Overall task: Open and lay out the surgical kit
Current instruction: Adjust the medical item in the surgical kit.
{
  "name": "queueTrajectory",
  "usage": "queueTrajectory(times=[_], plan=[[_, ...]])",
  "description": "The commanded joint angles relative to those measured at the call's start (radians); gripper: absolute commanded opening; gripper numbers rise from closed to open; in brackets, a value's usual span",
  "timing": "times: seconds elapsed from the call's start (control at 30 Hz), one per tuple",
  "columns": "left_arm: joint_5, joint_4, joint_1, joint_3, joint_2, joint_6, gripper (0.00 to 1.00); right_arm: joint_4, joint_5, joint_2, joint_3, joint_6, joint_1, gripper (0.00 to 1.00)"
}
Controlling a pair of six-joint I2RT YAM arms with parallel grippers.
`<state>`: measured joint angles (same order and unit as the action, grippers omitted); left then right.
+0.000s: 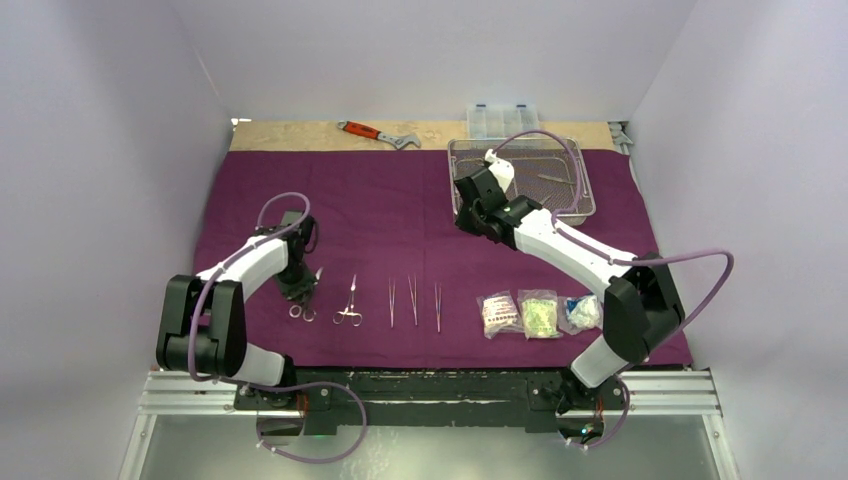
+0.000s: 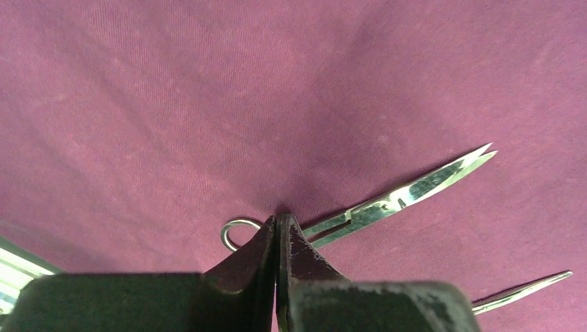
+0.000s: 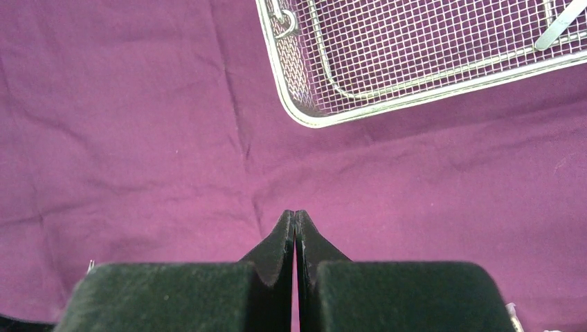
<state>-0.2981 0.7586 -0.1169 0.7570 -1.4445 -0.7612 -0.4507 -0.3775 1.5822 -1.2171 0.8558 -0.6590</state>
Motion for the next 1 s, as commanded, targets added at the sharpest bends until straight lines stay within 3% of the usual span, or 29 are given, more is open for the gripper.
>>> queueTrajectory(times=[0.0, 0.63, 0.83, 0.97], plan=[[0.025, 0.017, 0.009, -0.025, 0.022, -0.088, 0.0, 0.031, 0.018, -0.028, 0.006, -0.018, 0.01, 0.0], [0.074, 0.036, 0.008, -0.057, 0.113, -0.149, 0.0, 0.047, 0.032, -0.007, 0.001, -0.021, 0.022, 0.0], [0.0, 0.071, 0.008, 0.006, 0.13, -0.113, 0.0, 0.05, 0.037, -0.013, -0.008, -0.033, 0.025, 0.0], [0.041, 0.022, 0.008, 0.056, 0.153, -0.057, 0.0, 0.049, 0.013, -0.025, -0.027, -0.07, 0.037, 0.08]])
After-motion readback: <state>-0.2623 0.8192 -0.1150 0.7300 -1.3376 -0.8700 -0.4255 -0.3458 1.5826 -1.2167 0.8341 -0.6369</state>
